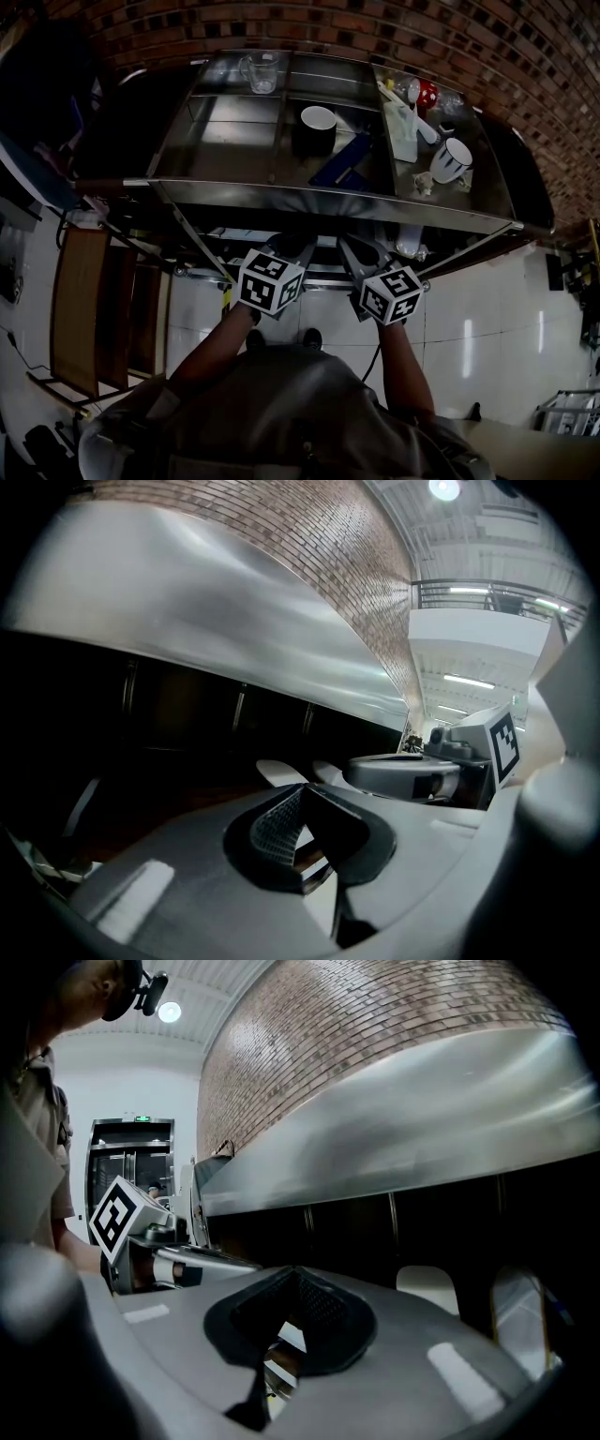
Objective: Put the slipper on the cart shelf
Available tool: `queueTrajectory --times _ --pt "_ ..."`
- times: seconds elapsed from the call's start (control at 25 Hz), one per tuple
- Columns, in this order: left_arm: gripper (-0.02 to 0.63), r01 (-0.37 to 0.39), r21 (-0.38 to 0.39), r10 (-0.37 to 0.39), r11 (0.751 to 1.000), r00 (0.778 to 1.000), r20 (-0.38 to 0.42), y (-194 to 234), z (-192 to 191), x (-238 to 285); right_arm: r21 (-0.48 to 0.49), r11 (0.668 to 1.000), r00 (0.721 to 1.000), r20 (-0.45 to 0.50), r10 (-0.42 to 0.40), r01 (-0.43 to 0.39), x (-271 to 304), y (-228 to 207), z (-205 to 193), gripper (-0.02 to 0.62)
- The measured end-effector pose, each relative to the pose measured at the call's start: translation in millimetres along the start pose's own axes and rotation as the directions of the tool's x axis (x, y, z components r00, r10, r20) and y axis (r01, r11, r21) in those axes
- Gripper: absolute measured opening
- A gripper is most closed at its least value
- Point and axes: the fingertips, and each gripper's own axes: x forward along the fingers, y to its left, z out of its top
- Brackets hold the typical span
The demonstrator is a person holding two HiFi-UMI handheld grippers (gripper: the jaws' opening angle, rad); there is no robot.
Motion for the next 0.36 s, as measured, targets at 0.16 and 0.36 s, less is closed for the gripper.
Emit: queueTrajectory --times 0.16,0.36 --pt "0.008 0.002 -0.001 -0.002 1.000 1.000 0.002 -0.5 0.5 0.3 0.004 1.000 1.000 0.001 -0.004 0.004 -1.0 -1.1 0.1 0.000" --pt "0.008 -0.001 -0.002 0.001 1.000 1.000 0.004 1.0 0.8 0.0 0.003 1.000 1.000 0.000 -0.006 0.006 -1.2 -0.3 0.9 0.000"
